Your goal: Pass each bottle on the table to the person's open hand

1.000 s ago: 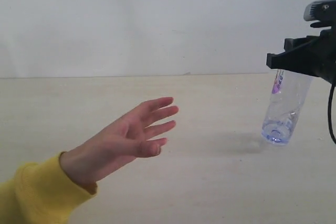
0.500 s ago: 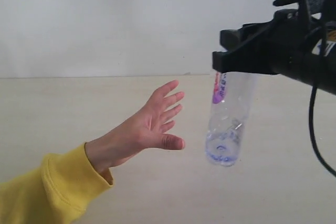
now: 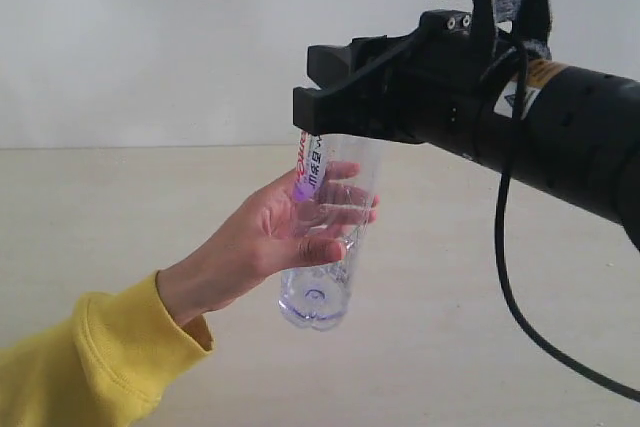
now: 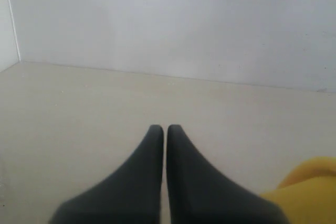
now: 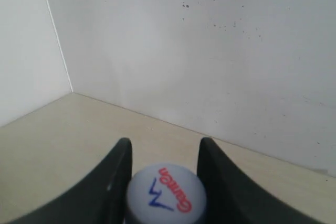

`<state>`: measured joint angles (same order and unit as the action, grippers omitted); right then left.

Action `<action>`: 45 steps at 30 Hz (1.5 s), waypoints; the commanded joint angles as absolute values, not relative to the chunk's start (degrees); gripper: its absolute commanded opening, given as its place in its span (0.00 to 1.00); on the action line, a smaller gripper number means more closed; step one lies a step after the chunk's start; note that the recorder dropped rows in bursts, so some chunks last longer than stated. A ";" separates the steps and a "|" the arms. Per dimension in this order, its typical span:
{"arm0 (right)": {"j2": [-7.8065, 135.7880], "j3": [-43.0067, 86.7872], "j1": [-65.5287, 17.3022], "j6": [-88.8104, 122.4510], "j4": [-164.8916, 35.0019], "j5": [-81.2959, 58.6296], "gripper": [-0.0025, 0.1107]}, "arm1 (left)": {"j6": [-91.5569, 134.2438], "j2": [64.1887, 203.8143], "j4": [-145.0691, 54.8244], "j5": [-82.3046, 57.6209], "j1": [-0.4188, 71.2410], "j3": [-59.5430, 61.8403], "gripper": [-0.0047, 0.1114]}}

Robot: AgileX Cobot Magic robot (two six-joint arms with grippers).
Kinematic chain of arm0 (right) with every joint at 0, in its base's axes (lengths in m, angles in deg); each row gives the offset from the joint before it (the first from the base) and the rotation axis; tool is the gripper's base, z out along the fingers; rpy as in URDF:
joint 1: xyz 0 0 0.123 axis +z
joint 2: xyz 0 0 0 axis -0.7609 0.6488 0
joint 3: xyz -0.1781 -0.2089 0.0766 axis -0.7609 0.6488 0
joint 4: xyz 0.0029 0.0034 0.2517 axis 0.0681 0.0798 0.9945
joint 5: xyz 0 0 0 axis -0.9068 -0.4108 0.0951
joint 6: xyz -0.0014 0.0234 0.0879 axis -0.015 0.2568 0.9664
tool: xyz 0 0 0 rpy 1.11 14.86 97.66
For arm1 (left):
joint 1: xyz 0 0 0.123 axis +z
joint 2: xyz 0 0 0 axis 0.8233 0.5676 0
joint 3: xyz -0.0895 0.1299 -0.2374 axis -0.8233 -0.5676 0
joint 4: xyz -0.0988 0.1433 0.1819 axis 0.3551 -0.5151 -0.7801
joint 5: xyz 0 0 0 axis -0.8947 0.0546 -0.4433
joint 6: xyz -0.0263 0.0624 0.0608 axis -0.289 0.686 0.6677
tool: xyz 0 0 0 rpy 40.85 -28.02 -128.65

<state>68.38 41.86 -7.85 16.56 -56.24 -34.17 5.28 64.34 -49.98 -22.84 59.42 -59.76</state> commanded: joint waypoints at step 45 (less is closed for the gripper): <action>36.72 40.33 -29.01 1.60 -52.00 -2.05 0.02 | 5.10 64.19 -50.03 -22.61 59.58 -59.54 0.08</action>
<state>36.98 40.68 -28.86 1.53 -51.96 -1.85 5.28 64.34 -49.98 -22.84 59.42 -59.76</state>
